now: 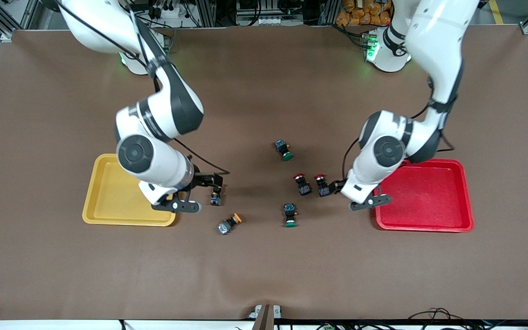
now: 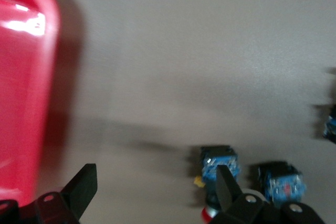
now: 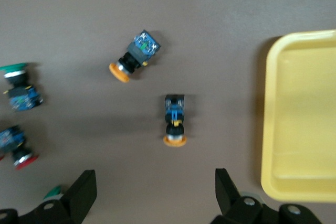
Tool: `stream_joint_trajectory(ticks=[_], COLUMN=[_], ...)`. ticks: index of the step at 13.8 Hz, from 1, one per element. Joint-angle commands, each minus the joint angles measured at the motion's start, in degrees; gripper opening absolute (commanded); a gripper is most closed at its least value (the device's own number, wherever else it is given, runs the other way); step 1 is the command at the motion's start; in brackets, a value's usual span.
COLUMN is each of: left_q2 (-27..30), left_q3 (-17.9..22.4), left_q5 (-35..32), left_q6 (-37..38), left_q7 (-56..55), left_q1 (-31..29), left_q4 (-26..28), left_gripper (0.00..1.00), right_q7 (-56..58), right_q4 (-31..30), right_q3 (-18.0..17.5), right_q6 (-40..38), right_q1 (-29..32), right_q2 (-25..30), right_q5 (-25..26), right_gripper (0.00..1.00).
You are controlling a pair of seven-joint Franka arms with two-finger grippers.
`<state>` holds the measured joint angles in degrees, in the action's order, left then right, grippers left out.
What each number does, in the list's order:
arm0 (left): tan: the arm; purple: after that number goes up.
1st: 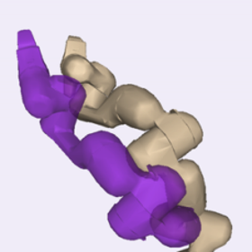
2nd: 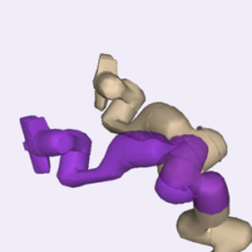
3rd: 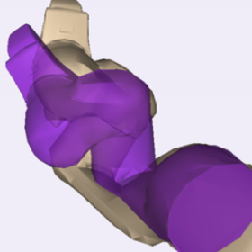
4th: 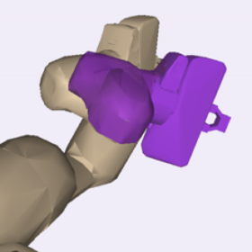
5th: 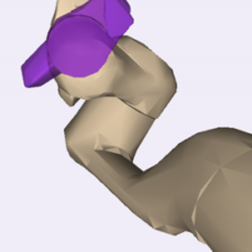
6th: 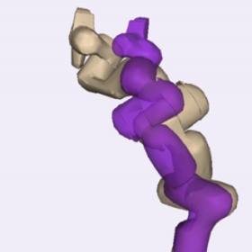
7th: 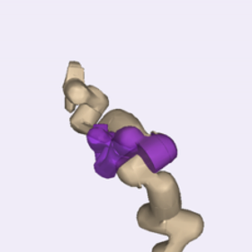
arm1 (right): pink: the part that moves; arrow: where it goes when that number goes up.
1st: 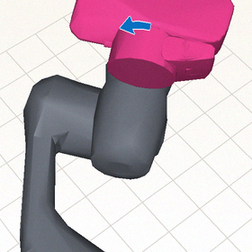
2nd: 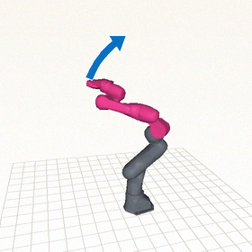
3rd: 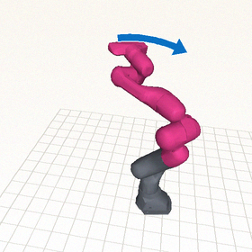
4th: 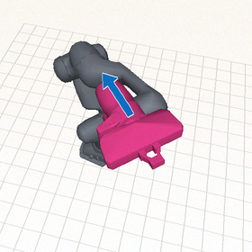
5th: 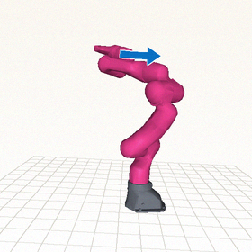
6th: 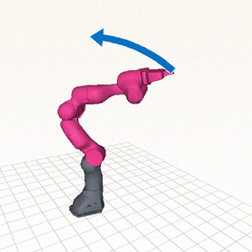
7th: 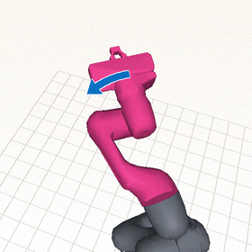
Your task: Place red and yellow buttons in trays
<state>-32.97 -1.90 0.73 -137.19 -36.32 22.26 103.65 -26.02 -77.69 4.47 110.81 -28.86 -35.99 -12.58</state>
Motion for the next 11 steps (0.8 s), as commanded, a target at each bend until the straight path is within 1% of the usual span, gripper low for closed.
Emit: stream_joint_trajectory(ticks=[1,3,5,8,11], left_q2=[-2.8,-3.8,-4.1,-4.3,-5.9], left_q3=[0.3,0.3,0.3,0.2,0.3], left_q5=[0.8,0.9,0.9,0.9,0.8], left_q6=[-2.6,-4.0,-4.1,-4.1,-4.2], left_q7=[-3.6,-6.4,-7.9,-9.2,-10.0], left_q1=[1.6,2.6,3.1,3.4,4.5], left_q4=[-1.2,-1.3,-2.1,-2.9,-3.7], left_gripper=[1.00,1.00,1.00,1.00,1.00], right_q7=[-0.7,-0.7,-0.7,-0.9,-2.0], right_q4=[-3.2,-7.4,-8.6,-8.8,-9.1], right_q3=[0.8,0.7,0.7,0.7,0.8], right_q6=[7.5,12.8,15.9,16.1,17.1], right_q1=[-0.9,-0.9,-1.5,-2.0,-2.9], right_q2=[-2.8,-3.4,-5.7,-7.3,-8.2], right_q5=[-1.2,-1.2,-1.2,-1.3,-1.2], right_gripper=[1.00,1.00,1.00,1.00,1.00])
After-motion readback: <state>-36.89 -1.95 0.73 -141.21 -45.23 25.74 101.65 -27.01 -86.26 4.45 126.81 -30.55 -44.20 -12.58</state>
